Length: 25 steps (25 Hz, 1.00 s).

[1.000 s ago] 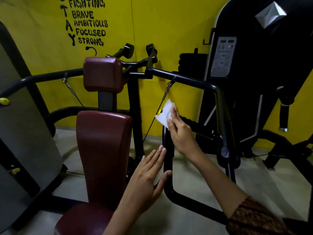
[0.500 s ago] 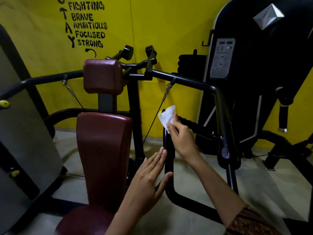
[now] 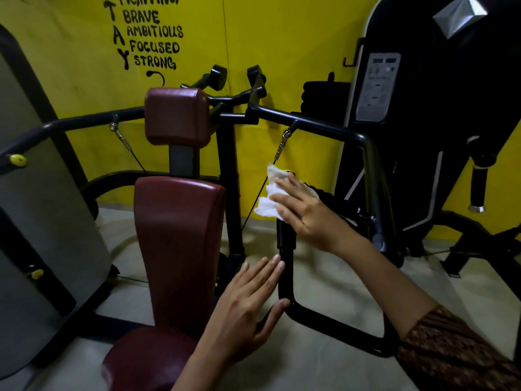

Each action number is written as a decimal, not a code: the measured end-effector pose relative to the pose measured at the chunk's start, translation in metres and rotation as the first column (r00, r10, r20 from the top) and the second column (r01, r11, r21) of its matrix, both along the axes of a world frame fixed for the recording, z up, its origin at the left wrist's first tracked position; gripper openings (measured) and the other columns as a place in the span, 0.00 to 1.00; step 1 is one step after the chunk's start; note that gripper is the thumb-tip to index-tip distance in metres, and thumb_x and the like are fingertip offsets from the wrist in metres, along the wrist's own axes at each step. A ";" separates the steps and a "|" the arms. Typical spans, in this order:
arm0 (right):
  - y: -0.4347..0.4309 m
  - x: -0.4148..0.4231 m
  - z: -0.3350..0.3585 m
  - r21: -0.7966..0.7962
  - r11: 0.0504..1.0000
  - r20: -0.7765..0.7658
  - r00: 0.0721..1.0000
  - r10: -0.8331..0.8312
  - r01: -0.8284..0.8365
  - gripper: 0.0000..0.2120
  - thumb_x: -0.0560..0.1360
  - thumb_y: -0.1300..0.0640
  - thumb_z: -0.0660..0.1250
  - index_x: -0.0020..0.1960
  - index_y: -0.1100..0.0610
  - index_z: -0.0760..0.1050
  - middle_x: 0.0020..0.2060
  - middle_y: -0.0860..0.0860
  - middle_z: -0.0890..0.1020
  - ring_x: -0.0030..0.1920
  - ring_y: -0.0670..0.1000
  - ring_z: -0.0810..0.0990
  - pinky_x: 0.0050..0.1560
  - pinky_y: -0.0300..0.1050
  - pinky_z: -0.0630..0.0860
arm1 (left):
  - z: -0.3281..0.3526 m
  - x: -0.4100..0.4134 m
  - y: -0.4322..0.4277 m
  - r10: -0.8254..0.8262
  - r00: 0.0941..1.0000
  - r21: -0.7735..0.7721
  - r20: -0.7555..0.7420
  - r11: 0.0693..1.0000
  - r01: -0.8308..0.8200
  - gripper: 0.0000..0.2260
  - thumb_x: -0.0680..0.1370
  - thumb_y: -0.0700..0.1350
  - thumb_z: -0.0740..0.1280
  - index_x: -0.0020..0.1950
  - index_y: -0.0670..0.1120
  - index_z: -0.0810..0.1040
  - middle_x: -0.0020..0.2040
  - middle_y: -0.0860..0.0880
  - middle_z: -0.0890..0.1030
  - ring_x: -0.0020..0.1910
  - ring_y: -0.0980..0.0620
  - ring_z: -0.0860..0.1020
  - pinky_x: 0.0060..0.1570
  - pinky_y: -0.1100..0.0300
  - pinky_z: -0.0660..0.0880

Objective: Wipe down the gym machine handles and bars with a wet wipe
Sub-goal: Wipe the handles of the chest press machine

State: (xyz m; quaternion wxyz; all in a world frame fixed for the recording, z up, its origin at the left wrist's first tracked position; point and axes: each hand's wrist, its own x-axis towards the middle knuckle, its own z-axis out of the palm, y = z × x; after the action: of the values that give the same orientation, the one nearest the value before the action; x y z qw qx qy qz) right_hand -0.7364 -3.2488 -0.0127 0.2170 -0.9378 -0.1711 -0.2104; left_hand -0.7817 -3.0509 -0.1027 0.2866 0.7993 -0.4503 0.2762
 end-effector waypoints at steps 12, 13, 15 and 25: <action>0.002 -0.018 -0.005 -0.169 0.983 0.035 0.997 0.074 -0.067 0.25 0.79 0.44 0.49 0.64 0.58 0.73 0.71 0.54 0.67 0.75 0.48 0.52 0.73 0.40 0.49 | 0.005 0.004 0.008 -0.014 0.999 0.047 0.041 0.999 0.012 0.24 0.77 0.57 0.61 0.70 0.47 0.66 0.70 0.51 0.69 0.70 0.54 0.65 0.68 0.56 0.62; 0.006 -0.026 -0.013 -0.258 0.962 0.083 0.989 0.118 -0.093 0.25 0.80 0.45 0.49 0.60 0.60 0.76 0.67 0.55 0.71 0.74 0.50 0.56 0.74 0.41 0.49 | 0.005 0.004 0.008 -0.017 0.999 0.050 0.036 0.999 0.015 0.24 0.77 0.57 0.61 0.70 0.47 0.66 0.70 0.50 0.69 0.71 0.54 0.65 0.68 0.55 0.63; 0.006 -0.034 -0.020 -0.428 0.892 0.124 0.968 0.218 -0.146 0.24 0.81 0.47 0.48 0.53 0.60 0.78 0.62 0.56 0.76 0.71 0.53 0.63 0.73 0.46 0.52 | 0.005 0.004 0.007 -0.023 0.999 0.051 0.023 0.998 0.021 0.25 0.77 0.56 0.62 0.70 0.47 0.66 0.70 0.50 0.69 0.71 0.55 0.65 0.68 0.54 0.63; 0.042 0.003 0.011 0.305 0.910 -0.143 0.958 -0.247 0.280 0.24 0.82 0.59 0.51 0.76 0.61 0.48 0.76 0.54 0.43 0.76 0.52 0.45 0.68 0.33 0.47 | 0.005 0.005 0.007 -0.035 0.999 0.037 -0.002 0.999 0.035 0.25 0.77 0.56 0.62 0.70 0.46 0.66 0.70 0.50 0.69 0.70 0.53 0.67 0.67 0.53 0.64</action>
State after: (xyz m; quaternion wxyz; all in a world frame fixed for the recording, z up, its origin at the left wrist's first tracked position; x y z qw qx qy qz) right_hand -0.7332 -3.2070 -0.0016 0.3450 -0.9136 0.0048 -0.2150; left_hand -0.7768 -3.0442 -0.0976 0.2767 0.7965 -0.4693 0.2622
